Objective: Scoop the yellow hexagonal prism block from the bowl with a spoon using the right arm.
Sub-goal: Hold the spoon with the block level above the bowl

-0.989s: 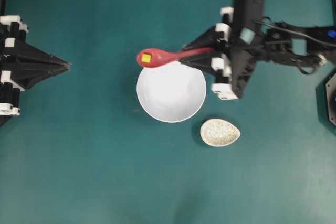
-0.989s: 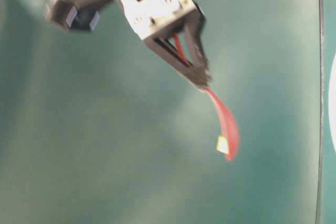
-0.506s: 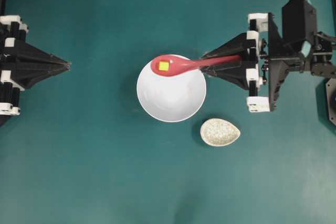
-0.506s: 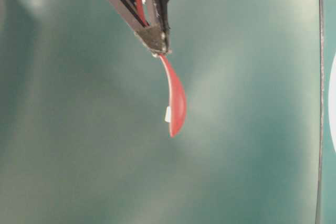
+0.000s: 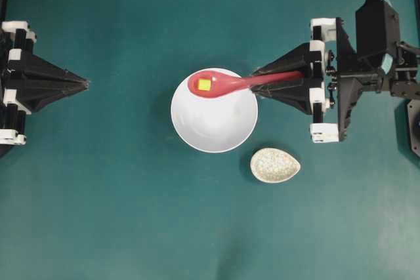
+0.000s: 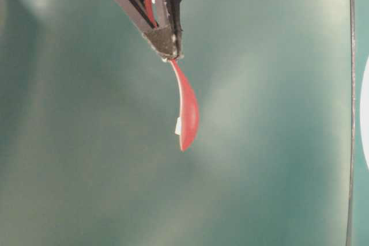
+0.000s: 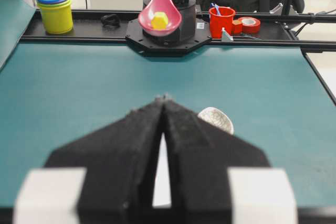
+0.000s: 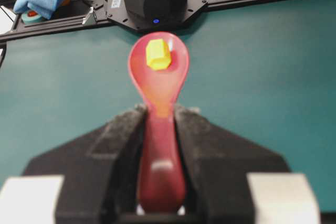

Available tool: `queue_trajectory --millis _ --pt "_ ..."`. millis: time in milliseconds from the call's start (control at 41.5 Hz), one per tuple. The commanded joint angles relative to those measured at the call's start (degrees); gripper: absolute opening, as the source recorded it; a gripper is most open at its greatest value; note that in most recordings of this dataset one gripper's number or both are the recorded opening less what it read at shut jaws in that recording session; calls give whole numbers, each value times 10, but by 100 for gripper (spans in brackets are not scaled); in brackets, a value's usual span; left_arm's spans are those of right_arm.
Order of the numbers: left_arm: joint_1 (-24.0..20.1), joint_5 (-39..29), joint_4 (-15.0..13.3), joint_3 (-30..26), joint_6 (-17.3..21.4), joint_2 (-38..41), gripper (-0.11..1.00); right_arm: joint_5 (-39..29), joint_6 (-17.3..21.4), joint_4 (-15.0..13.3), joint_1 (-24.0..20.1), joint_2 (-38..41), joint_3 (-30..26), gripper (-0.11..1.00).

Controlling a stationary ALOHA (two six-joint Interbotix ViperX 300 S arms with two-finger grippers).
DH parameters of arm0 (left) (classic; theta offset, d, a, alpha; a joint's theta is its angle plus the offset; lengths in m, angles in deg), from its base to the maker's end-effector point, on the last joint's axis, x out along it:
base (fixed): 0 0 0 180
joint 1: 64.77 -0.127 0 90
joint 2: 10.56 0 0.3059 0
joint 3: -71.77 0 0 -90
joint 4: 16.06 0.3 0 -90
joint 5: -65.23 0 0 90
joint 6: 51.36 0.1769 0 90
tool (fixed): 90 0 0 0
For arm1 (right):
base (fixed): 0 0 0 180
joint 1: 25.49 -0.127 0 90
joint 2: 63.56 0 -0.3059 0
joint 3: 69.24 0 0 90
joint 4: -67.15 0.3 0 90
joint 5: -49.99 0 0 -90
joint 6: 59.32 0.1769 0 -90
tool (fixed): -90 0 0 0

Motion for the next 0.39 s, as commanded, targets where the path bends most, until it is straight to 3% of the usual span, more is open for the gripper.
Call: queue_trajectory --millis 0,362 --pt "-1 1 1 -5 -6 4 1 11 0 0 -3 -9 -6 23" --pt "-1 -6 1 -5 -14 4 1 19 2 1 -7 -10 -7 23"
